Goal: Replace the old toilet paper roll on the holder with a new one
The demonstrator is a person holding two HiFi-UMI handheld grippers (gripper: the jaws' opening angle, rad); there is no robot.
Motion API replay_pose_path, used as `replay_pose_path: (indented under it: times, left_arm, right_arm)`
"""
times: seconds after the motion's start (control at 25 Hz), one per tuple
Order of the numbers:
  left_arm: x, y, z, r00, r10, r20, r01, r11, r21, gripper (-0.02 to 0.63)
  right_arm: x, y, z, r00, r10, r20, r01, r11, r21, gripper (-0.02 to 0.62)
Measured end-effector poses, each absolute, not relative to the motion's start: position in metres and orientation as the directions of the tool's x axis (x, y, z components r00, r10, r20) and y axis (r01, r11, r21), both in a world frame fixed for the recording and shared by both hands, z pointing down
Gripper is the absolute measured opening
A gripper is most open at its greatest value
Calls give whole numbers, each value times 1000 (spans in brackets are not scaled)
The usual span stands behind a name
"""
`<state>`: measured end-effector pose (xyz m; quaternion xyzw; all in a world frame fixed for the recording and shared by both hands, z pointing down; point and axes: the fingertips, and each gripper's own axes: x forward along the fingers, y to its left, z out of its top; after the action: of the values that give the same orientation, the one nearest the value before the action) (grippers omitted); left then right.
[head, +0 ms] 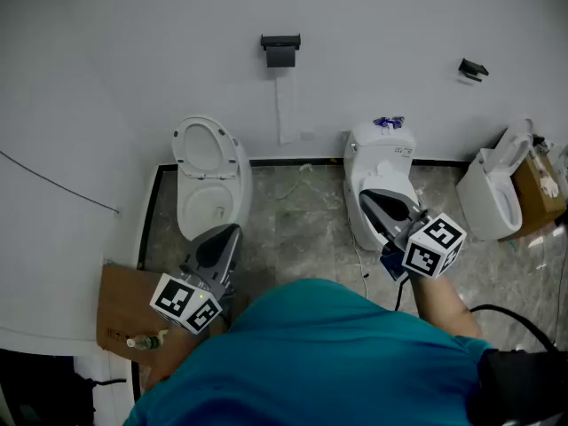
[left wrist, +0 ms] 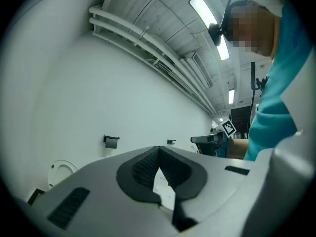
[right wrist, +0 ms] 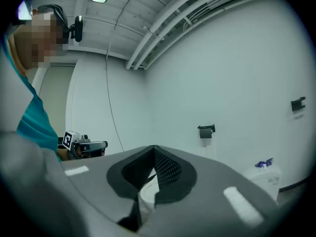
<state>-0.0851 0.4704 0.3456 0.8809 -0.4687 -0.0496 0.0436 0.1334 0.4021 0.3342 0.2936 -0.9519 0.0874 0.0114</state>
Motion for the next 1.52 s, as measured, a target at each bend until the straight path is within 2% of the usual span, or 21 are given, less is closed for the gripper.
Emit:
replay_pose_path:
  times: [0.72,1.28,1.52]
  left_arm:
    - [-69,459,346,562,-827,-26,-820,-561,110,8]
    - [36,436,350,576,-817,-33,-809,-576,114,8]
    - [46,427,354,566,-824,-21,-817,-564,119,8]
  right_arm:
    - [149,390,339,-829,-557,59,-556,806,-202,3]
    - [240,377,341,-854,-518,61,-519,834,-185,3]
    - [246,366,351,-865,-497,69,-500,842,-199,3]
